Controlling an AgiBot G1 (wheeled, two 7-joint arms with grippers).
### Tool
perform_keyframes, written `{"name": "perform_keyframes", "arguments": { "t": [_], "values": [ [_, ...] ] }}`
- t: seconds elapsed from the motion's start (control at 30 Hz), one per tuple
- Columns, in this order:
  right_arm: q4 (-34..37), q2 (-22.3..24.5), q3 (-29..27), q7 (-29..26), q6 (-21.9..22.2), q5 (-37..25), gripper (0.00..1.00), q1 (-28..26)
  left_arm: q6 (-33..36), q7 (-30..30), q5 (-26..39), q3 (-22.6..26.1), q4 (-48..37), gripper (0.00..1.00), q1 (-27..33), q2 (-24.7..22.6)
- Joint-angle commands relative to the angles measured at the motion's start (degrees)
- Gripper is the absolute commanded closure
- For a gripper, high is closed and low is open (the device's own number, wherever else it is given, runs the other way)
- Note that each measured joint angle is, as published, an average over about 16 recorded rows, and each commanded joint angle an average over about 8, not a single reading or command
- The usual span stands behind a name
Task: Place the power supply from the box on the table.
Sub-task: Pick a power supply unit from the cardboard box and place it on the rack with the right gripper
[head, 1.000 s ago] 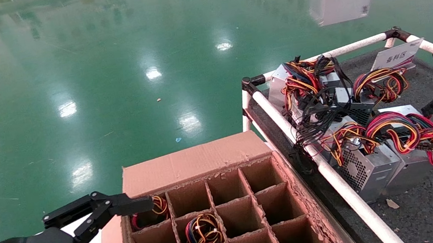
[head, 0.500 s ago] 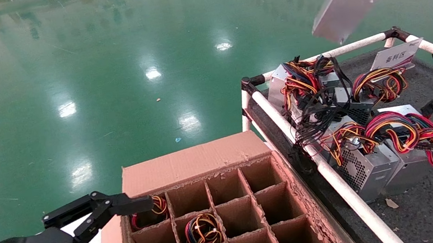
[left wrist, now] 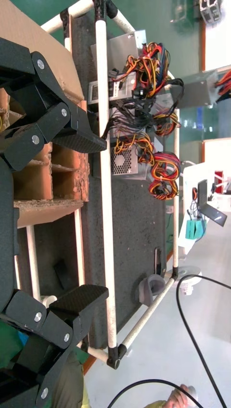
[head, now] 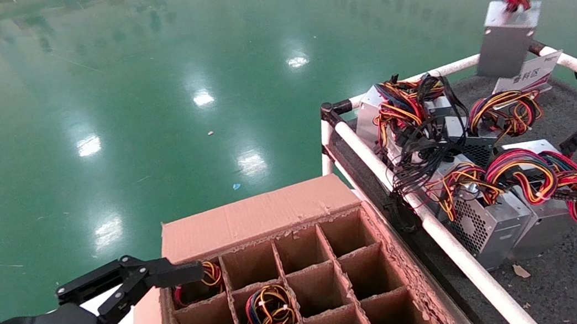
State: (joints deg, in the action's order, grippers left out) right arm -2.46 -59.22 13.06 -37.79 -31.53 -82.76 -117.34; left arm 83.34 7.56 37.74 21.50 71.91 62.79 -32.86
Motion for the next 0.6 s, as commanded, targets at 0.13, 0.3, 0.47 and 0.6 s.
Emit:
{"name": "perform_keyframes", "arguments": {
  "t": [0.13, 0.3, 0.47, 0.6],
  "values": [
    [0.7, -0.3, -0.4, 2.2, 1.3, 0.6, 1.0, 2.1, 0.0, 0.0, 0.0, 0.0, 0.0, 0.0, 0.0, 0.0],
    [1.0, -0.6, -0.8, 4.0, 1.5, 1.1, 1.0, 4.2, 0.0, 0.0, 0.0, 0.0, 0.0, 0.0, 0.0, 0.0],
    [1.6, -0.8, -1.3, 4.9, 1.0, 1.9, 1.0, 5.9, 0.0, 0.0, 0.0, 0.0, 0.0, 0.0, 0.0, 0.0],
    [2.0, -0.9, -1.7, 5.2, 0.4, 2.4, 1.0, 7.0, 0.0, 0.0, 0.0, 0.0, 0.0, 0.0, 0.0, 0.0]
  ]
}}
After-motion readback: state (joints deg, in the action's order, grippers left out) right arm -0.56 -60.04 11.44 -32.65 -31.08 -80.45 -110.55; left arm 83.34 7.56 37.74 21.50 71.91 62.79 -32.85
